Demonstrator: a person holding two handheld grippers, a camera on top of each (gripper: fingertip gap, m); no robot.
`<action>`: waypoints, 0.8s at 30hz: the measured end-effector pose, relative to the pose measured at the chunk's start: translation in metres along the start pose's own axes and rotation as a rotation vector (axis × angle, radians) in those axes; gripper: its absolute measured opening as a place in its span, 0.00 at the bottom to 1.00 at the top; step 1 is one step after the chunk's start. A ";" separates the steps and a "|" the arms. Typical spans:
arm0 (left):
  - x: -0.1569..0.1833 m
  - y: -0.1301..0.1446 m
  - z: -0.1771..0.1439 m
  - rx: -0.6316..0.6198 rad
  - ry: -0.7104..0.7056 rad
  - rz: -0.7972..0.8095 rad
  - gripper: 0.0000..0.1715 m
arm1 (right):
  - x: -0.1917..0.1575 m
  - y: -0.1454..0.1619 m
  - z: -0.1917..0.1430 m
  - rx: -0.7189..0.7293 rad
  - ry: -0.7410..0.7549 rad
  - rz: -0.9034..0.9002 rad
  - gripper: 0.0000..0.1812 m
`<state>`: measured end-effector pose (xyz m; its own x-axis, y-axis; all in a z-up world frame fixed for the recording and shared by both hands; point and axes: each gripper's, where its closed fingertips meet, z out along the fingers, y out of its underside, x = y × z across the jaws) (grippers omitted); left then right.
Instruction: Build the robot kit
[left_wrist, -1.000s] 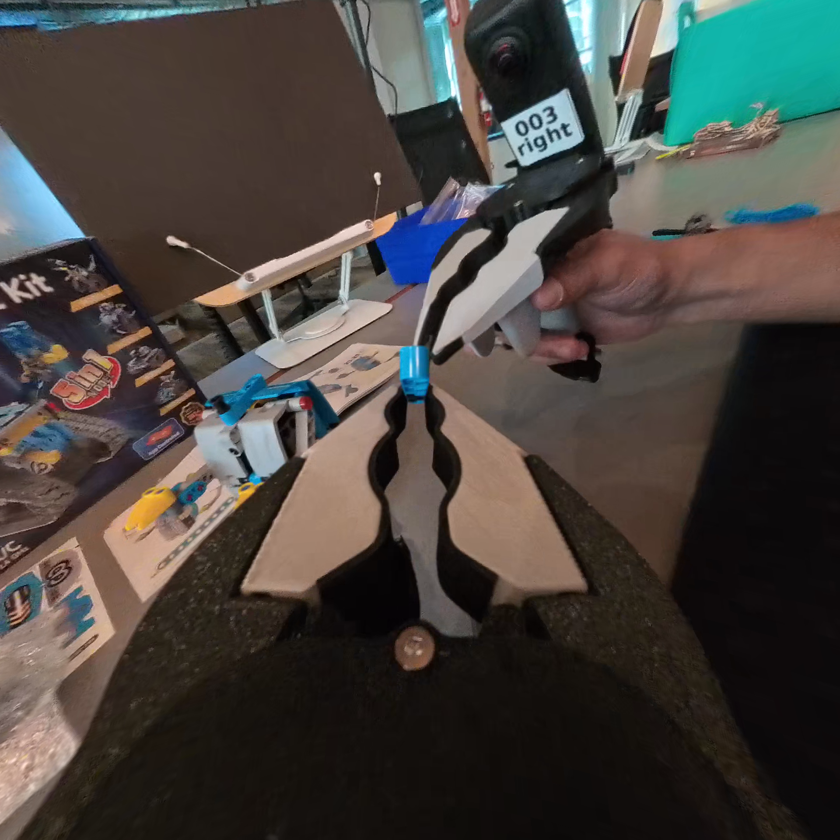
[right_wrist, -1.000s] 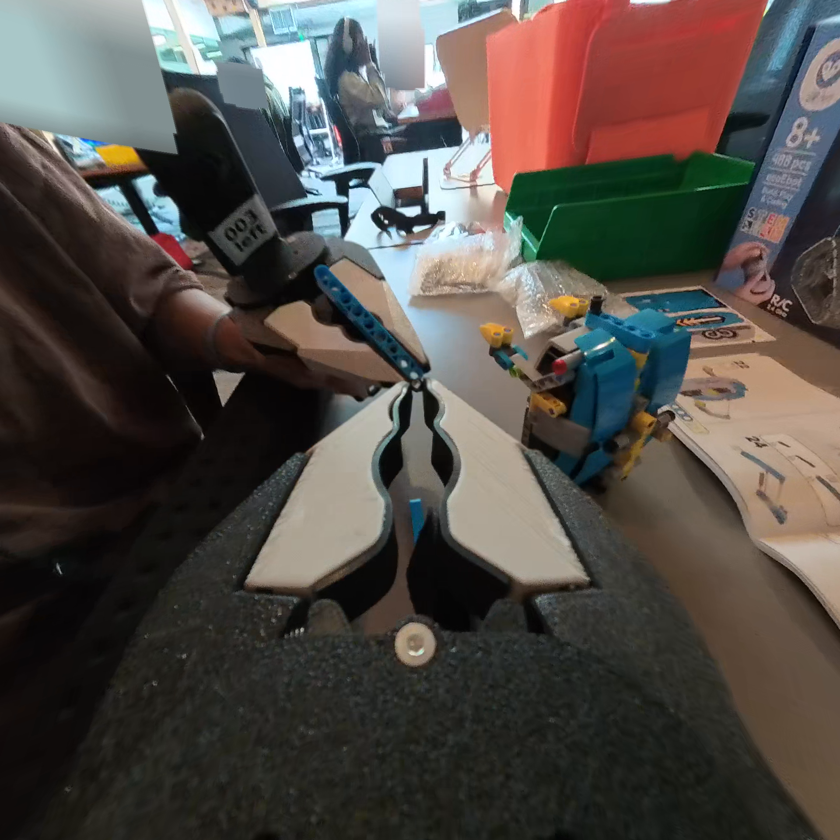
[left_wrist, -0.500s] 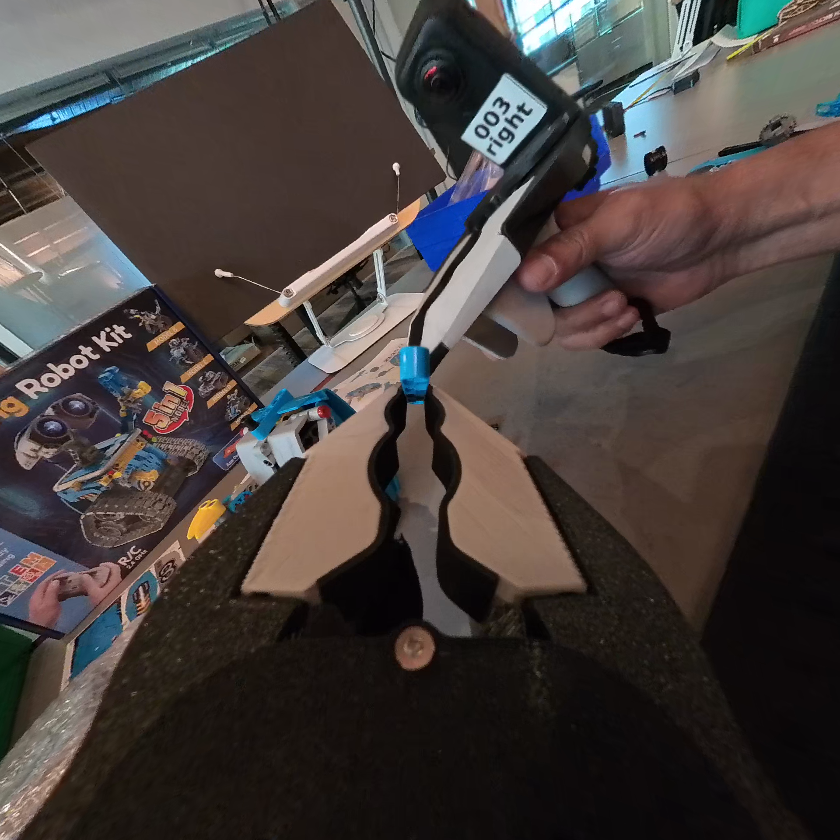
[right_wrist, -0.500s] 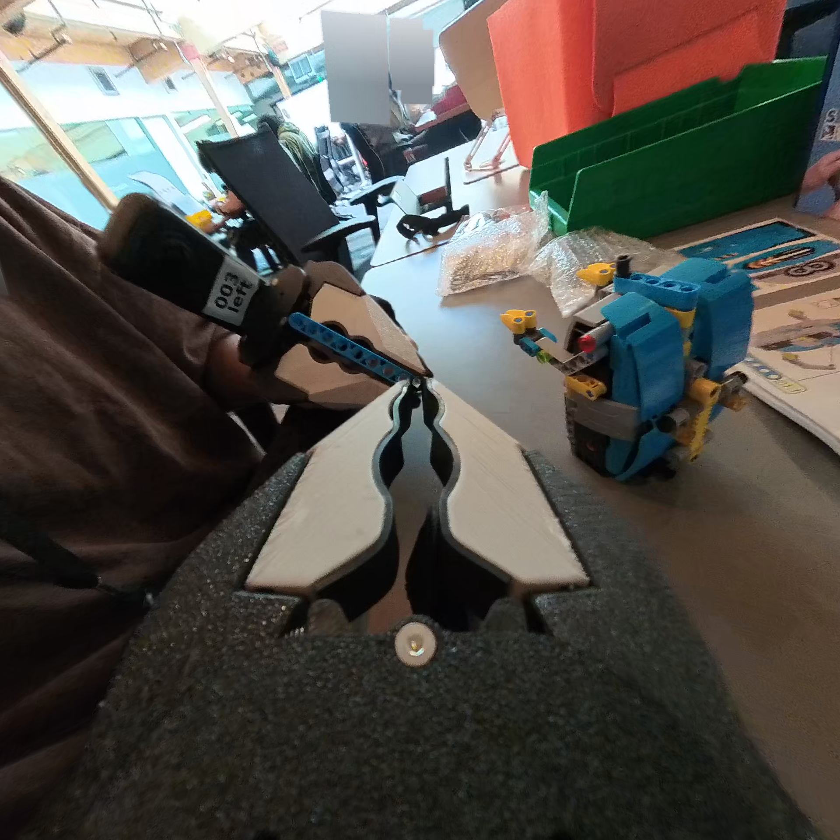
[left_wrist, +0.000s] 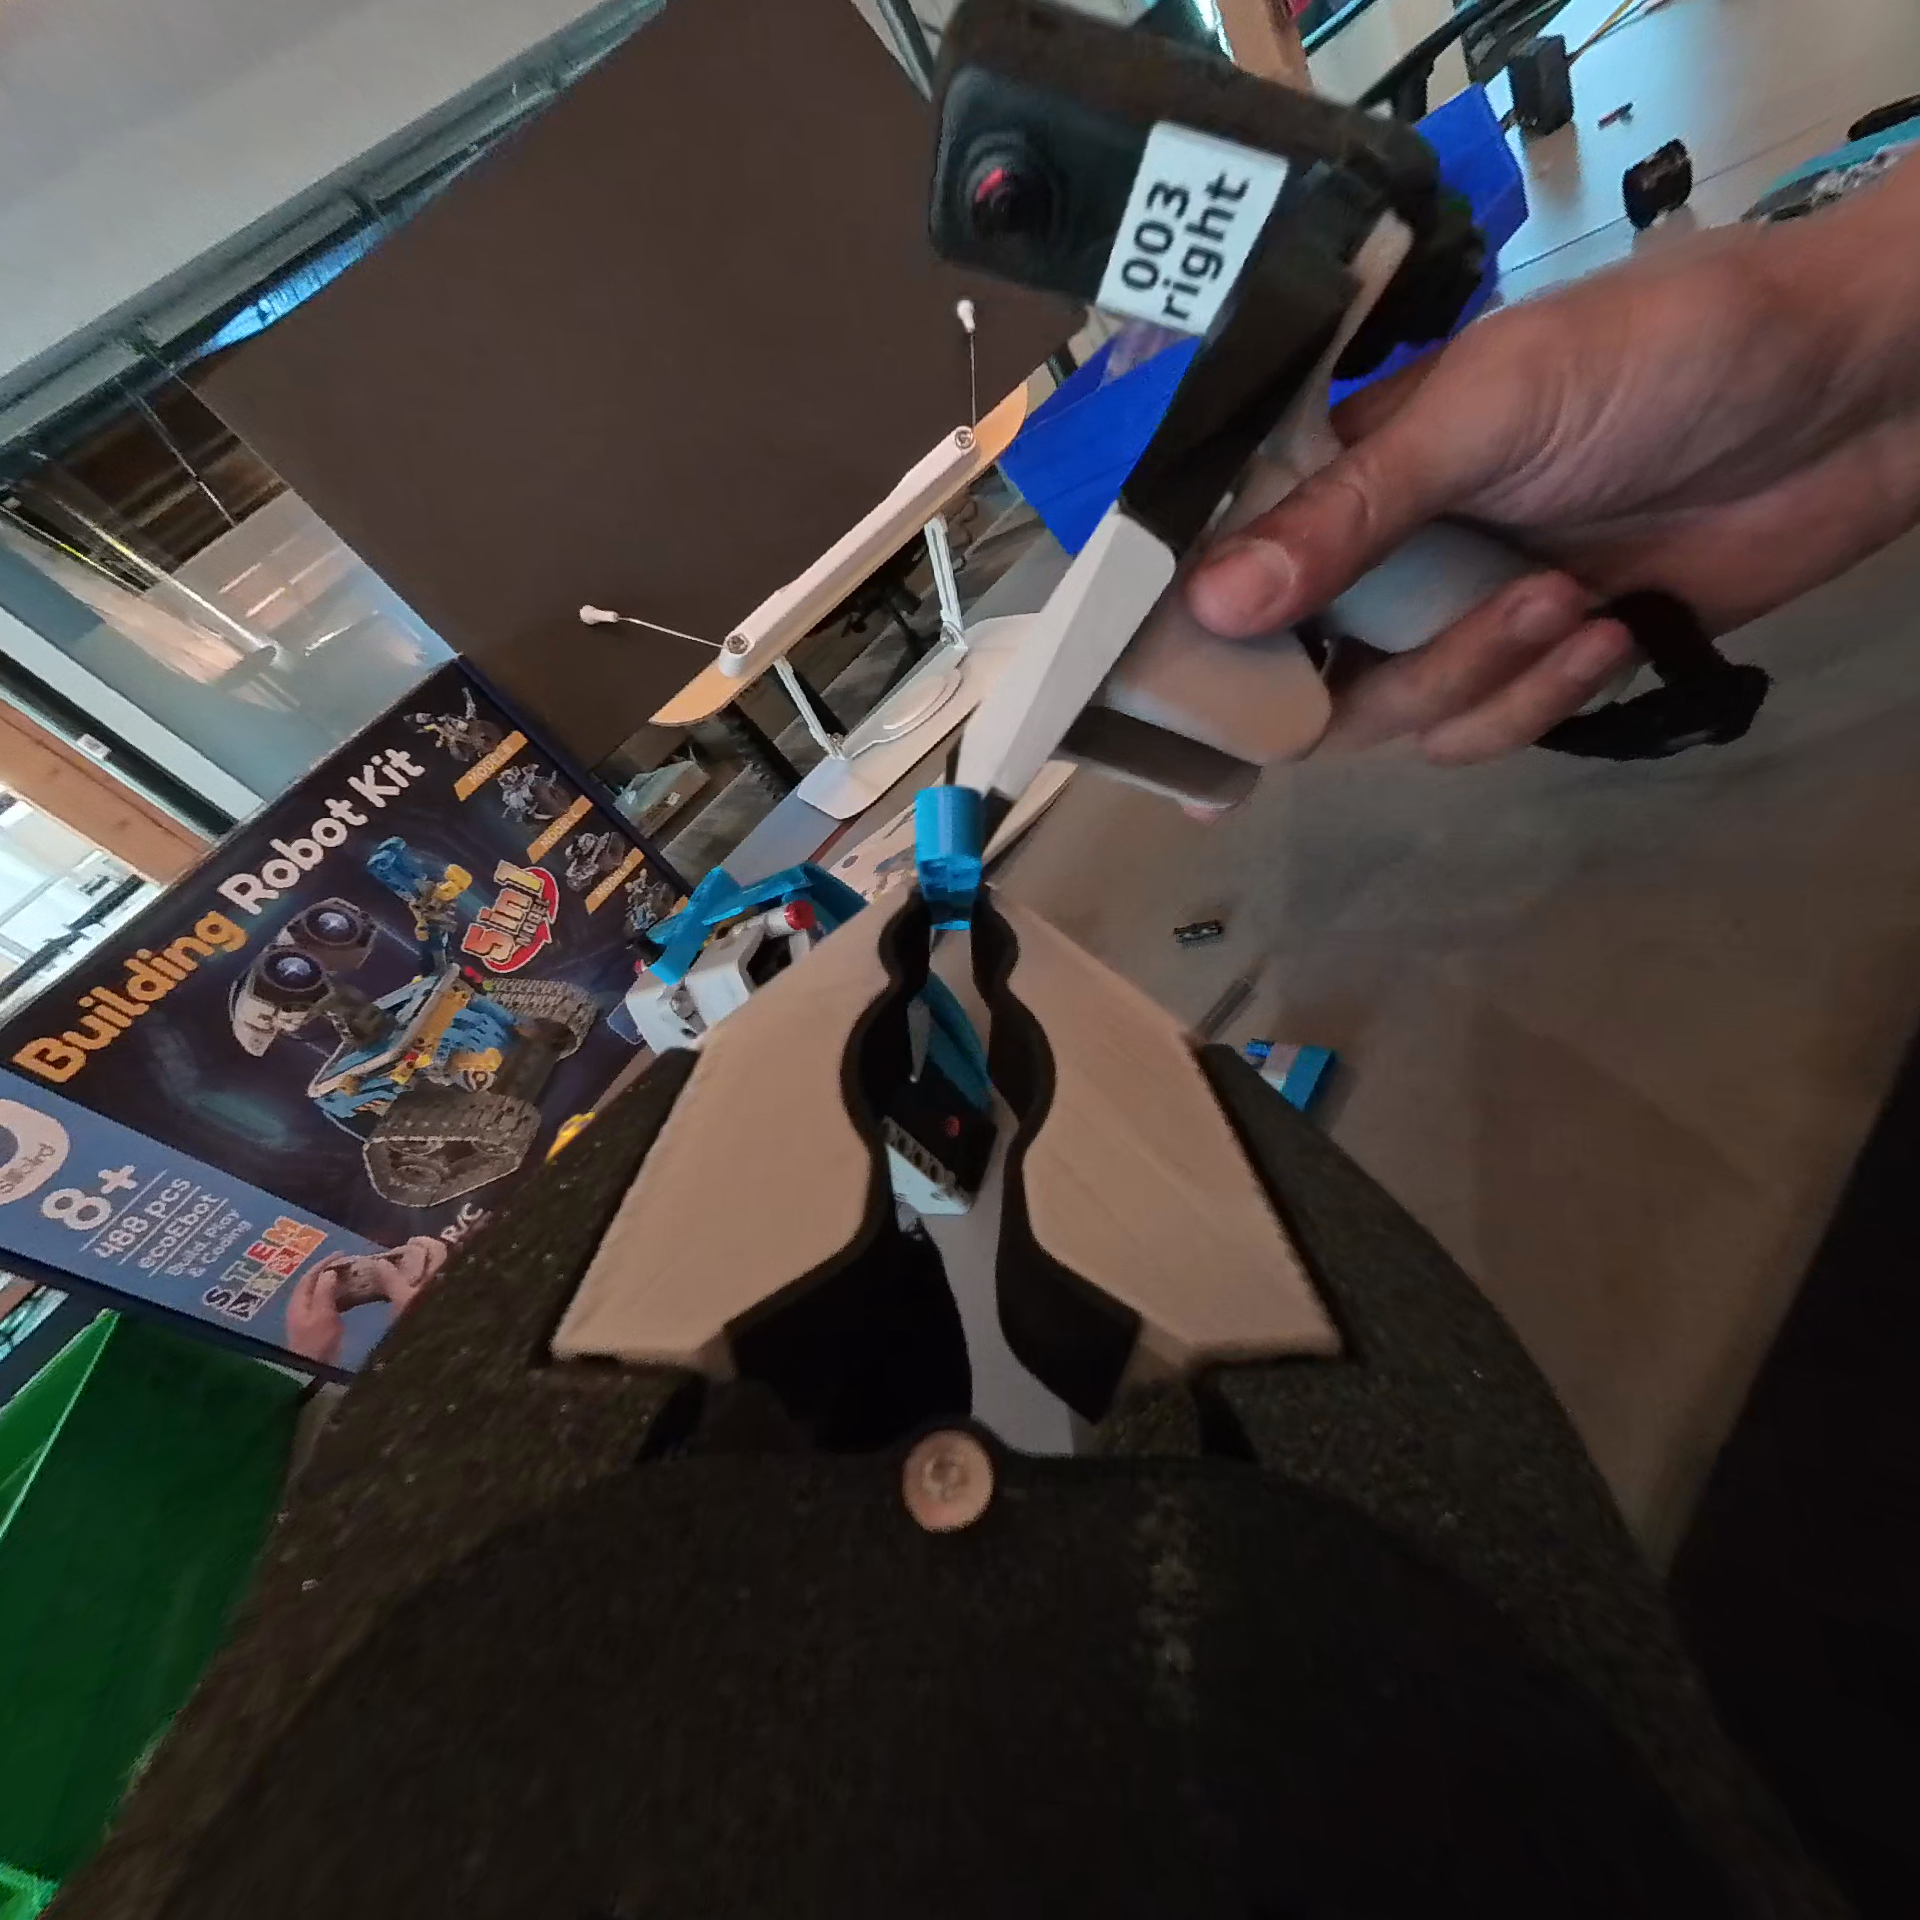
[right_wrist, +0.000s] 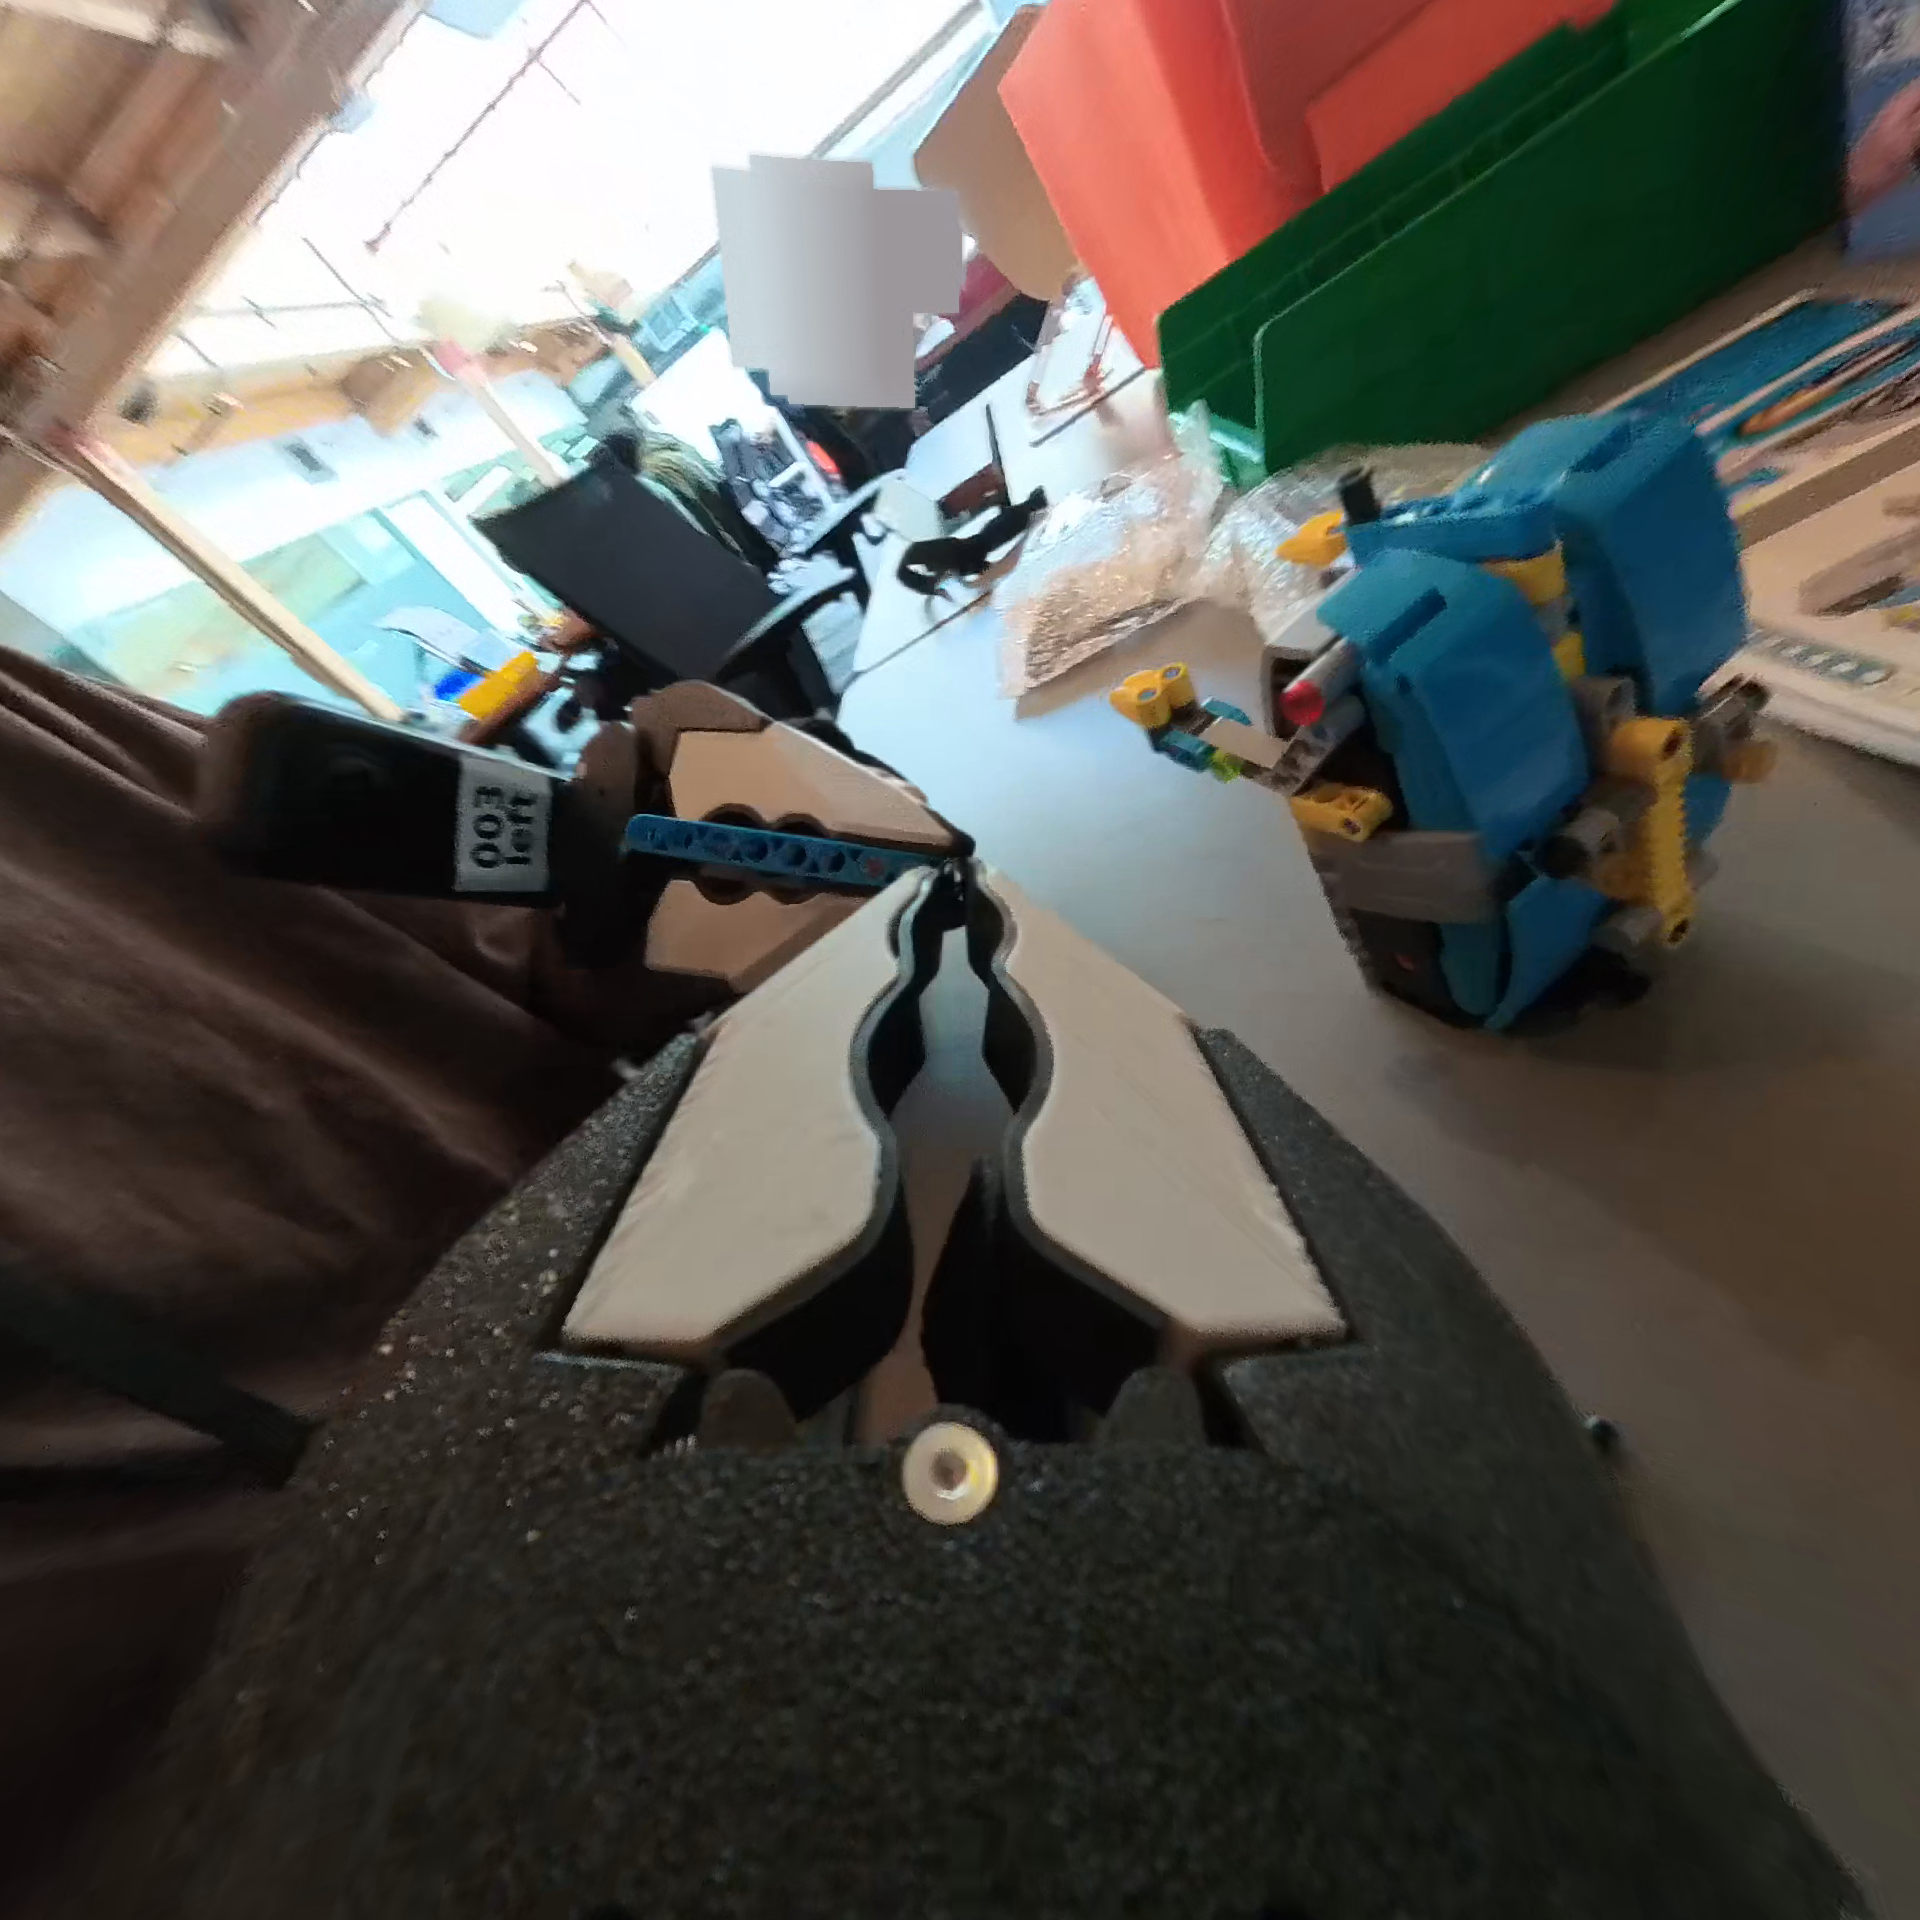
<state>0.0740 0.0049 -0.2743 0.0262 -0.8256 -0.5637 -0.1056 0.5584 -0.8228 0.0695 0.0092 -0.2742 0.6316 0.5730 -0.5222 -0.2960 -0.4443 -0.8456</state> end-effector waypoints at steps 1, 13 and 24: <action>-0.001 -0.001 0.000 0.005 -0.001 -0.004 0.02 | -0.001 -0.001 0.000 0.001 0.025 -0.030 0.02; -0.002 0.000 -0.002 -0.012 -0.059 0.126 0.02 | -0.001 -0.003 0.003 -0.011 0.195 -0.180 0.02; 0.011 0.004 -0.002 -0.015 0.009 0.163 0.02 | 0.000 0.013 0.000 -0.110 0.081 -0.114 0.02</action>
<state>0.0722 -0.0019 -0.2830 -0.0019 -0.7249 -0.6889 -0.1229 0.6838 -0.7192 0.0662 0.0033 -0.2847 0.7138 0.5686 -0.4089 -0.1413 -0.4549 -0.8792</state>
